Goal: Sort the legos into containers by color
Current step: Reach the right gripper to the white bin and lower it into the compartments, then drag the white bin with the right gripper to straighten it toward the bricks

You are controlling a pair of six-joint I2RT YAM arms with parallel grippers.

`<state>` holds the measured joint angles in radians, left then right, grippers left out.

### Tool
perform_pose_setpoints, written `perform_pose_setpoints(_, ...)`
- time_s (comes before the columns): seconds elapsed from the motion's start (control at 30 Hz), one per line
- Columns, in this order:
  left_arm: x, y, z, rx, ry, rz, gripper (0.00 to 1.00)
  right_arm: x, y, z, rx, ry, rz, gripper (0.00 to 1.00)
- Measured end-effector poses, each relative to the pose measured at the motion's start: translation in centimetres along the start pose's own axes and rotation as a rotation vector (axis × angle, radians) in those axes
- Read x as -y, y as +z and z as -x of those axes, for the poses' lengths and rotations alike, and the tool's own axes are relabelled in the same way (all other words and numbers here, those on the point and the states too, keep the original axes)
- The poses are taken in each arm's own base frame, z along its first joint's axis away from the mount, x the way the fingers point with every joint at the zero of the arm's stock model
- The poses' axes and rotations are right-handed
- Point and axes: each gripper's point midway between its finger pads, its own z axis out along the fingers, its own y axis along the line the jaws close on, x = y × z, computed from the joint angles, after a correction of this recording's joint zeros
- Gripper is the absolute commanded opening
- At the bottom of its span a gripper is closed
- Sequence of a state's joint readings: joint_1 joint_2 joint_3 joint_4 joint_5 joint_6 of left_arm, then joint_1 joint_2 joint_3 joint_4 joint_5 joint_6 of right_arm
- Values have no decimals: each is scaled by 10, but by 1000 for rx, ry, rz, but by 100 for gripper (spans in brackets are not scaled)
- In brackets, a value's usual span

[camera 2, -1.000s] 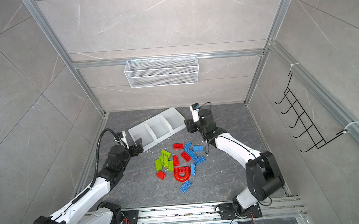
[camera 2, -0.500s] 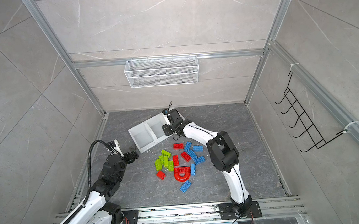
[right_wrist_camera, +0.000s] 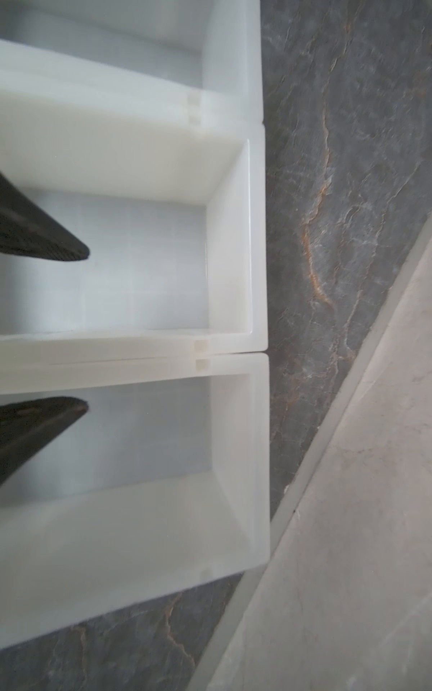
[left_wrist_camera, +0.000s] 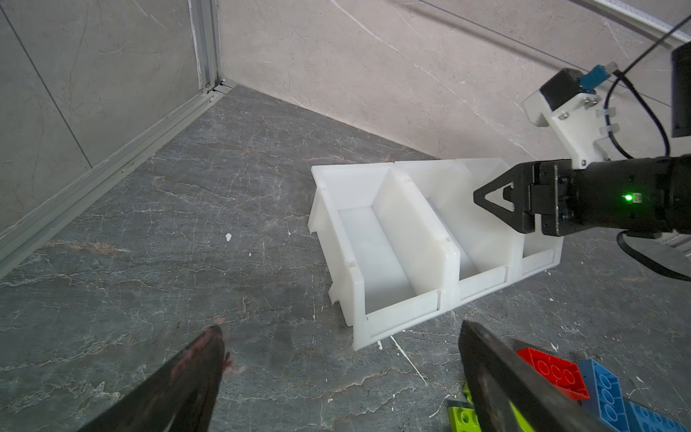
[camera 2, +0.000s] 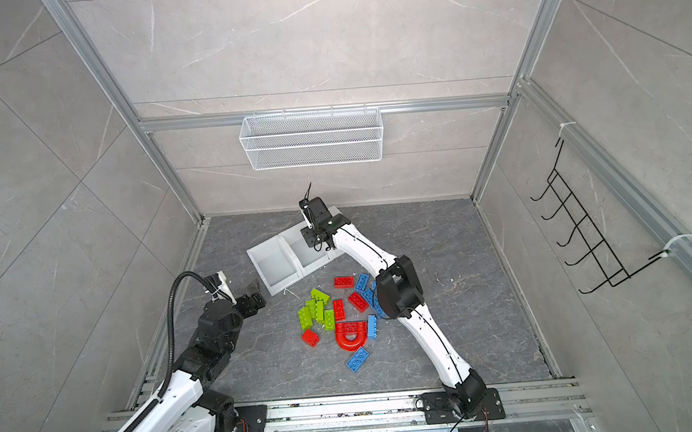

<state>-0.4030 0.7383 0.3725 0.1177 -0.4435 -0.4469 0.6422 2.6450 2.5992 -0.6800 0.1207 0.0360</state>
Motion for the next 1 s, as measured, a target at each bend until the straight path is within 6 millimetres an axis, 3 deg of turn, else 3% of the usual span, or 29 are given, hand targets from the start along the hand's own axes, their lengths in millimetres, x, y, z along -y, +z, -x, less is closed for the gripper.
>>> perform_pose_setpoints(0.13, 0, 0, 0, 0, 0, 1, 100, 1, 10, -3, -20, -6, -12, 56)
perform_pose_setpoints(0.37, 0, 2, -3, -10, 5, 5, 100, 8, 13, -19, -80, -7, -16, 42)
perform_pose_setpoints(0.6, -3, 2, -2, -3, 5, 20, 100, 10, 29, -50, -165, -7, -13, 26)
perform_pose_setpoints(1.0, -5, 2, -1, 2, 5, 30, 100, 14, 14, -63, -217, 89, -22, 4)
